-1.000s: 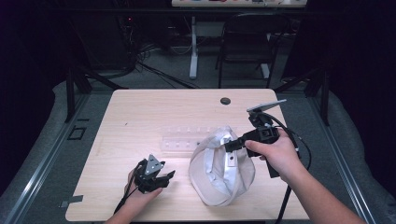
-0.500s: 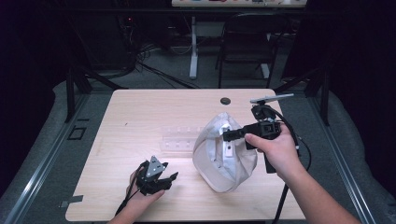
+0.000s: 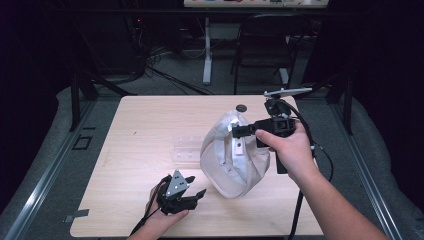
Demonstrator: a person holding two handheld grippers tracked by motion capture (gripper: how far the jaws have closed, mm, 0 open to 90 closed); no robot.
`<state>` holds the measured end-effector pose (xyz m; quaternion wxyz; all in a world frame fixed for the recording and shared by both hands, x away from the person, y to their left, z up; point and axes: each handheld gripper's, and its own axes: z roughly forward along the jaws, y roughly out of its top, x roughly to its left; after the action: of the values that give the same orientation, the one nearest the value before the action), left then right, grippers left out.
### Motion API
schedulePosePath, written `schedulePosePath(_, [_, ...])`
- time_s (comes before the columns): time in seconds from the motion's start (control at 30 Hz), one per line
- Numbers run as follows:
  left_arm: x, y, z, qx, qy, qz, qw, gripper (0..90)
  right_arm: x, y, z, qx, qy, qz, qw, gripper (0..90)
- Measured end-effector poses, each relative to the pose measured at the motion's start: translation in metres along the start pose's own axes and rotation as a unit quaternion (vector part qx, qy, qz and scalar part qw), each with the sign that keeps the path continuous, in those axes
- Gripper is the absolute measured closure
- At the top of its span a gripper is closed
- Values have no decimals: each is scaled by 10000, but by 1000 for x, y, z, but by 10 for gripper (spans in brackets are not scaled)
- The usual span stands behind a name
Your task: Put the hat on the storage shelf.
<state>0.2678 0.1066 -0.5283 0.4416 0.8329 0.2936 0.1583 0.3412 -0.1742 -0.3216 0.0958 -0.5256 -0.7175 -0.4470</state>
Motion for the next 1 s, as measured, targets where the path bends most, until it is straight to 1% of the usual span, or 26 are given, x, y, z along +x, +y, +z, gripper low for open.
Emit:
schedulePosePath(0.03, [-2,1,1,-22,-17,31,10000,416,2,4,0,-17,13,5,10000,822])
schedulePosePath(0.13, [-6,7,3,-54,-95,68,9999,398,4,9,1,-61,-9,9,10000,822])
schedulePosePath(0.2, [-7,10,4,-80,-78,89,9999,388,6,12,2,-83,-15,14,10000,822])
schedulePosePath(0.33, [-11,16,7,-166,-39,111,9998,332,12,22,4,-136,-97,-29,9999,822])
schedulePosePath(0.47, [-15,24,8,-277,-15,125,9995,324,14,27,6,-157,-143,-34,9998,822])
schedulePosePath(0.67, [-25,35,14,-359,-105,228,9990,315,17,36,12,-238,-173,3,9996,822])
schedulePosePath(0.73, [-28,37,17,-325,-59,289,9990,298,18,38,14,-245,-174,15,9995,822])
schedulePosePath(0.8, [-32,39,23,-273,-65,276,9992,283,18,39,17,-252,-171,27,9995,822])
schedulePosePath(0.9, [-35,43,33,-245,110,279,9993,273,18,40,19,-252,-173,47,9995,822])
schedulePosePath(0.93, [-37,45,36,-259,221,275,9990,269,18,41,20,-259,-162,53,9995,822])
schedulePosePath(1.0, [-38,47,41,-288,286,254,9989,267,17,41,21,-277,-162,75,9995,822])
